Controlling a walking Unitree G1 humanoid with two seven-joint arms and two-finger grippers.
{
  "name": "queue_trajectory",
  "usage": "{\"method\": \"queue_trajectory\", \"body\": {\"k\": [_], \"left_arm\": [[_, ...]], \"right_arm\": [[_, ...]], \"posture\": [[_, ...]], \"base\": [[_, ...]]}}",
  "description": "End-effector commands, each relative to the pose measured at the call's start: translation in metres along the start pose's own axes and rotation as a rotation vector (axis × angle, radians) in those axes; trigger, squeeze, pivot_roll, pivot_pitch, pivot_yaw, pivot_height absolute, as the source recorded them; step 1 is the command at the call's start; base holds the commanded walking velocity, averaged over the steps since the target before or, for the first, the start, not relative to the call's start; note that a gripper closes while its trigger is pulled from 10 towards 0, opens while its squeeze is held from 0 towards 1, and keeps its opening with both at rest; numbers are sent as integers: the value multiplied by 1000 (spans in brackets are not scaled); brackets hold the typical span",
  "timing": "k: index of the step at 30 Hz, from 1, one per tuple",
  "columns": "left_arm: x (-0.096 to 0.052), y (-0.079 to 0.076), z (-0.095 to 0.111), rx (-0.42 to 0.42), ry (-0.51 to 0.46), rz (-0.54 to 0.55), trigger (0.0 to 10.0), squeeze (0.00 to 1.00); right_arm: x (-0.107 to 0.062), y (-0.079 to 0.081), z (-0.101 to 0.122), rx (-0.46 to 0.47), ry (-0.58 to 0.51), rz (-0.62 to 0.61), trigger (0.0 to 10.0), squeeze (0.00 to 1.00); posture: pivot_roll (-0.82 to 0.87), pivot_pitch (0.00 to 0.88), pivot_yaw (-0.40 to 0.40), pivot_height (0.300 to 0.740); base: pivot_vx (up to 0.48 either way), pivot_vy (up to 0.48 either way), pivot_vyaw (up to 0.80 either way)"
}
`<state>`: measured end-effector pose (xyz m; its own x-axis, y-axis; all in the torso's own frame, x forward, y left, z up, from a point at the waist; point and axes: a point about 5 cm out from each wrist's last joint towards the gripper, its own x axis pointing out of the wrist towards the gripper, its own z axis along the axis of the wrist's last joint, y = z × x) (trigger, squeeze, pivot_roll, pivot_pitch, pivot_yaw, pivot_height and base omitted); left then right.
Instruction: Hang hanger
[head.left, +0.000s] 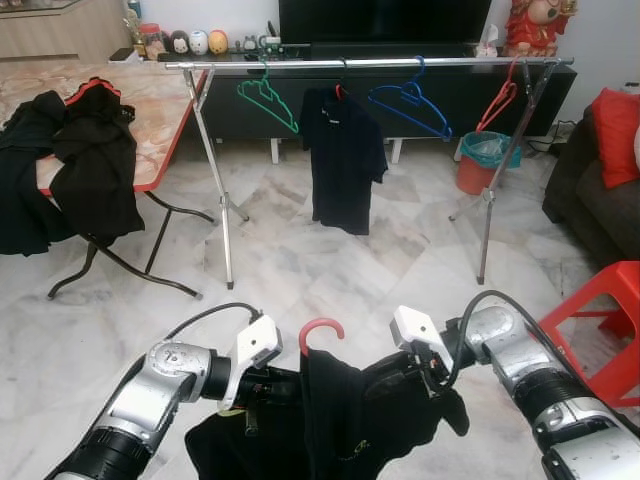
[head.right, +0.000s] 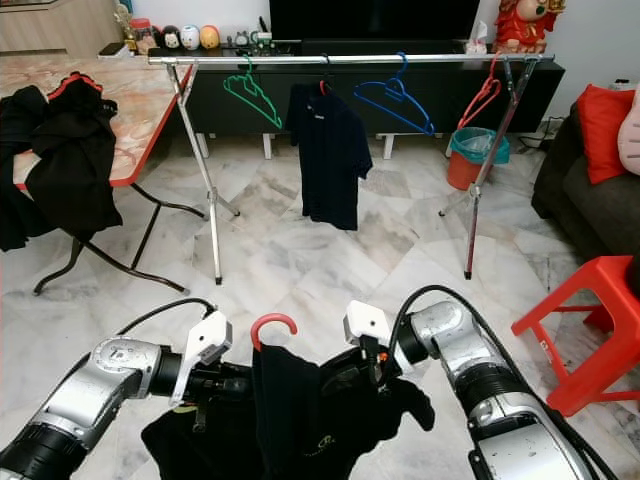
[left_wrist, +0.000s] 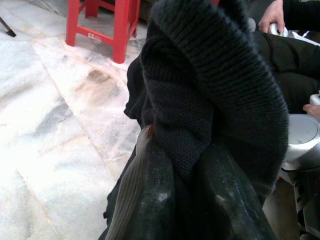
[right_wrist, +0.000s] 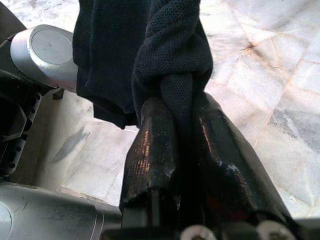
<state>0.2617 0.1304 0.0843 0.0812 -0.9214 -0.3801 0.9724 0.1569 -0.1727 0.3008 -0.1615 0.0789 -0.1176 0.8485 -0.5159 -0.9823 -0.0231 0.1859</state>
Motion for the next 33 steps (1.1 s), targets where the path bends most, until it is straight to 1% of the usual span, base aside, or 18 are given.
{"method": "queue_trajectory", "body": {"k": [1, 4, 5, 7, 8, 9, 10, 13, 16, 18, 20, 21, 22, 24, 25, 27, 28, 33], "left_arm": [[3, -3, 0, -3, -1, -17, 0, 0], [3, -4, 0, -4, -1, -17, 0, 0], [4, -4, 0, -5, -1, -18, 0, 0], [4, -4, -1, -6, -1, -19, 0, 0], [4, -5, -1, -7, -1, -20, 0, 0], [4, -5, -1, -7, 0, -20, 0, 0], [4, -5, -1, -7, -1, -19, 0, 0], [3, -4, -1, -7, 1, -21, 0, 0], [3, -5, -1, -8, 1, -22, 0, 0], [3, -4, -1, -8, 2, -20, 0, 0], [3, -4, -1, -8, 2, -19, 0, 0], [3, -4, -1, -7, 8, -18, 0, 0], [3, -4, -3, -7, 15, -15, 0, 0], [2, -4, -4, -10, 16, -11, 0, 0], [2, -4, -4, -11, 16, -7, 0, 0], [1, -3, -5, -11, 15, 2, 0, 0], [1, -1, -6, -11, 18, 20, 0, 0], [0, 4, -8, -21, 10, 74, 0, 0]], "right_arm": [[-4, -7, 17, -45, -75, -48, 0, 0], [-3, -9, 15, -55, -63, -87, 0, 0], [-3, -9, 14, -57, -58, -105, 4706, 0], [-2, -9, 13, -50, -63, -104, 4824, 0], [-2, -9, 13, -43, -66, -104, 7569, 231], [-2, -9, 13, -40, -68, -105, 7569, 231], [-2, -9, 13, -30, -71, -98, 7843, 1000], [-2, -9, 14, -26, -75, -96, 7490, 1000], [-2, -10, 14, -27, -76, -102, 7490, 1000], [-2, -10, 14, -29, -75, -106, 6980, 1000], [-2, -10, 14, -29, -75, -107, 6980, 1000], [-2, -10, 13, -28, -74, -111, 6588, 1000], [-3, -10, 13, -27, -71, -114, 5294, 1000], [-3, -11, 13, -23, -75, -120, 5255, 1000], [-4, -11, 13, -22, -75, -123, 4824, 1000], [-5, -11, 13, -23, -71, -125, 4745, 1000], [-6, -12, 12, -23, -66, -139, 4392, 1000], [-13, -15, 14, -16, -86, -202, 4039, 1000]], "posture": [[21, 0, -23, 740], [21, 0, -23, 740], [20, 0, -22, 740], [20, 0, -22, 740], [22, 0, -22, 740], [22, 0, -22, 740], [21, 0, -21, 740], [19, 0, -19, 740], [19, 0, -19, 740], [20, 0, -19, 740], [20, 0, -19, 740], [20, 0, -19, 740], [20, 0, -19, 740], [20, 0, -19, 740], [20, 0, -19, 740], [20, 0, -19, 740], [20, 0, -19, 740], [18, 5, -18, 740]], "base": [[0, 0, 0], [0, 0, 0], [0, 0, 0], [0, 0, 0], [0, 0, 0], [0, 0, 0], [0, 0, 0], [0, 0, 0], [0, 0, 0], [0, 0, 0], [0, 0, 0], [0, 0, 0], [0, 0, 0], [0, 0, 0], [0, 0, 0], [0, 0, 0], [0, 0, 0], [0, 0, 0]]}}
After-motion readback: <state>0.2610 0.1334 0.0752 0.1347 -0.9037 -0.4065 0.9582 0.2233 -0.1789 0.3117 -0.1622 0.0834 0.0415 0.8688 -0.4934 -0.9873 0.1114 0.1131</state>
